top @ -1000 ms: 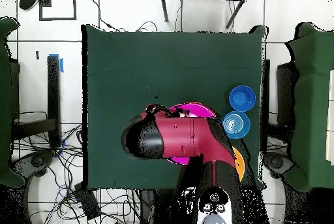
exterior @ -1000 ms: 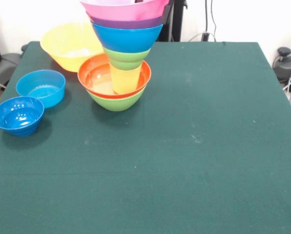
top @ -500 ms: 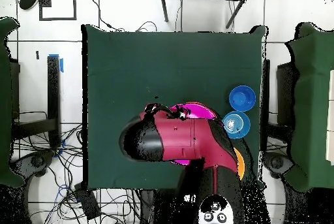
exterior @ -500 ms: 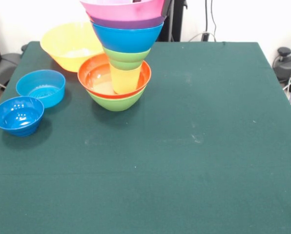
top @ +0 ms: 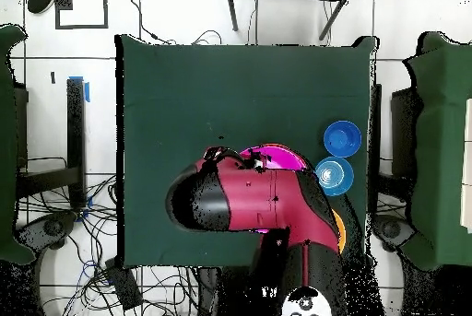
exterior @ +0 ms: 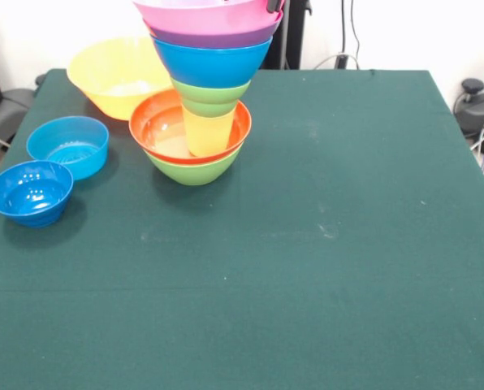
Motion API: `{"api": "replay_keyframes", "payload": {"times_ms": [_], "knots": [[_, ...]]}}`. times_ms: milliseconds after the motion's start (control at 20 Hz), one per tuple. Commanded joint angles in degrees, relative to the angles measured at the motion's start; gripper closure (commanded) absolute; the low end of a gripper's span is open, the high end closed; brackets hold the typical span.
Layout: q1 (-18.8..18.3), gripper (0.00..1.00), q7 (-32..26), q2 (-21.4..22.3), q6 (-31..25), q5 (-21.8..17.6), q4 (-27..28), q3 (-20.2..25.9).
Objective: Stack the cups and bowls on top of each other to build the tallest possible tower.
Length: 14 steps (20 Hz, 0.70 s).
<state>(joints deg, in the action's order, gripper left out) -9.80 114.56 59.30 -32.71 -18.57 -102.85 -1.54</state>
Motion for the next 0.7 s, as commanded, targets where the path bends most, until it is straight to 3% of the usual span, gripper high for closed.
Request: {"api": "replay_keyframes", "payload": {"times_ms": [50, 700], "knots": [[0.3, 0.00, -8.4, -0.3, -7.8, -3.5, -3.4, 4.8], [2.5, 0.00, -6.8, 0.8, -13.7, -3.3, -0.3, 4.5]]}}
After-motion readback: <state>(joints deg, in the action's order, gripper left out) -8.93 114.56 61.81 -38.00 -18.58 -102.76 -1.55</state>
